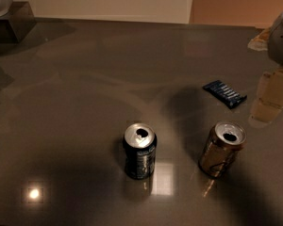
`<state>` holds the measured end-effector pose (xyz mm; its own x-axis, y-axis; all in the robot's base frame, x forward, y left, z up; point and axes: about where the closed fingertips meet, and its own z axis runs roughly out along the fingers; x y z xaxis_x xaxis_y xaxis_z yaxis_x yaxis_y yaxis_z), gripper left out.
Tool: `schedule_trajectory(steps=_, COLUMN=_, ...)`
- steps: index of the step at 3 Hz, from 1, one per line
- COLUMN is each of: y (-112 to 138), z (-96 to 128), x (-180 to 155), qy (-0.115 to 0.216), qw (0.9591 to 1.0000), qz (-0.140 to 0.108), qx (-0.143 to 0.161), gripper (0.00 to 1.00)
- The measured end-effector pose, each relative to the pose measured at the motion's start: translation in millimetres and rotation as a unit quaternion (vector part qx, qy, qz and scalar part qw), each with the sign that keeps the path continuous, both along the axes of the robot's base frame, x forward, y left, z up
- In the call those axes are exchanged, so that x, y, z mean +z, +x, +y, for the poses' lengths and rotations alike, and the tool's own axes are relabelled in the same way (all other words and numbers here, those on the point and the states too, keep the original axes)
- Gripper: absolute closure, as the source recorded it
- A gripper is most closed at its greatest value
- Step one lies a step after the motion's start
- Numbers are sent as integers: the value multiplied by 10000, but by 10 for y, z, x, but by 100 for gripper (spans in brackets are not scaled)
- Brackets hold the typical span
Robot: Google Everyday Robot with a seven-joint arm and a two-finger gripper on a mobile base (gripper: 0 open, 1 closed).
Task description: Move rxbar blueberry near orange can
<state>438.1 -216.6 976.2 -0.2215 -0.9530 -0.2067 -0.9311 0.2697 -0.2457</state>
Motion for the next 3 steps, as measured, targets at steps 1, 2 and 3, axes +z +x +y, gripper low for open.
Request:
schedule_trajectory(steps=1, y=0, z=0, x=0, qy=0, qw=10000, qz=-1, qx=0, gripper=0)
schedule_trajectory(steps=2, y=136, z=-6, x=-18, qy=-41, qw=9998, qz=109, qx=-142, gripper=0)
schedule_trajectory(steps=3, y=437, z=7, x=-64, qy=99, qw=9985, qz=346, qx=-421, gripper=0)
